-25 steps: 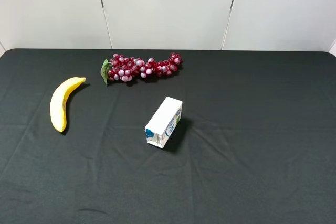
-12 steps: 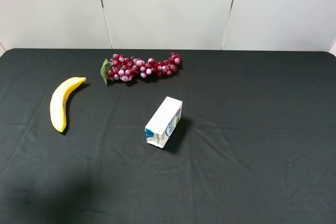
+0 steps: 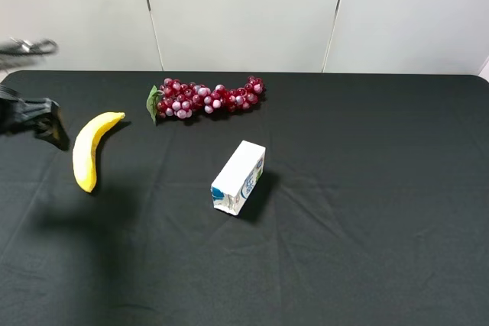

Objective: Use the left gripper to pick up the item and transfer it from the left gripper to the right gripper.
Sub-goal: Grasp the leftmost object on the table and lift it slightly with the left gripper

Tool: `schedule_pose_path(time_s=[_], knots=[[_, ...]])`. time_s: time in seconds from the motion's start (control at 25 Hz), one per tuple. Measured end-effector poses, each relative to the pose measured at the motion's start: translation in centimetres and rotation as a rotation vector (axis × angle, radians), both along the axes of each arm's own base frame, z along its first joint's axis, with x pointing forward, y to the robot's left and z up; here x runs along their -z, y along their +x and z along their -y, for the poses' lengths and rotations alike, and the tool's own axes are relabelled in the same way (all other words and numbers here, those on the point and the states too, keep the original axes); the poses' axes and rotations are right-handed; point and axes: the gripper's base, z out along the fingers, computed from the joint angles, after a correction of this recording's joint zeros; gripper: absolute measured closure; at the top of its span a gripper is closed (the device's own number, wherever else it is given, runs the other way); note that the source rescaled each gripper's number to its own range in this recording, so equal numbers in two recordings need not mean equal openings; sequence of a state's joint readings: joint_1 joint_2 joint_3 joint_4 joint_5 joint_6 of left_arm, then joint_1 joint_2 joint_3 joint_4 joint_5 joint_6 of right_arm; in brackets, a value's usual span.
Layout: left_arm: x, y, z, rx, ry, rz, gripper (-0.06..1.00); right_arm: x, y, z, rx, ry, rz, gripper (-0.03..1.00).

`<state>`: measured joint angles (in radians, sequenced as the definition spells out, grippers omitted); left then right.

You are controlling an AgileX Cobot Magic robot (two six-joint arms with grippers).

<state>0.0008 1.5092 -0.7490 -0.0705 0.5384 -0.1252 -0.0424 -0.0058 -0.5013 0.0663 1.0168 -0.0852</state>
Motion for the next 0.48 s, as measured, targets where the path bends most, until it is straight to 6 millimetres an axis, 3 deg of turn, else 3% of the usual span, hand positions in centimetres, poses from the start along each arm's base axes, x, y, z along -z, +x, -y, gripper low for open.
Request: schedule_pose_path(time_s=[0.28, 0.48], knots=[[4.9, 1.8, 2.0, 0.009, 0.001, -0.059, -0.06, 0.0, 0.0, 0.0, 0.0, 0.0, 0.001, -0.03], [6.9, 2.4, 3.2, 0.017, 0.003, -0.09, -0.06, 0.0, 0.0, 0.0, 0.0, 0.0, 0.001, -0.03]])
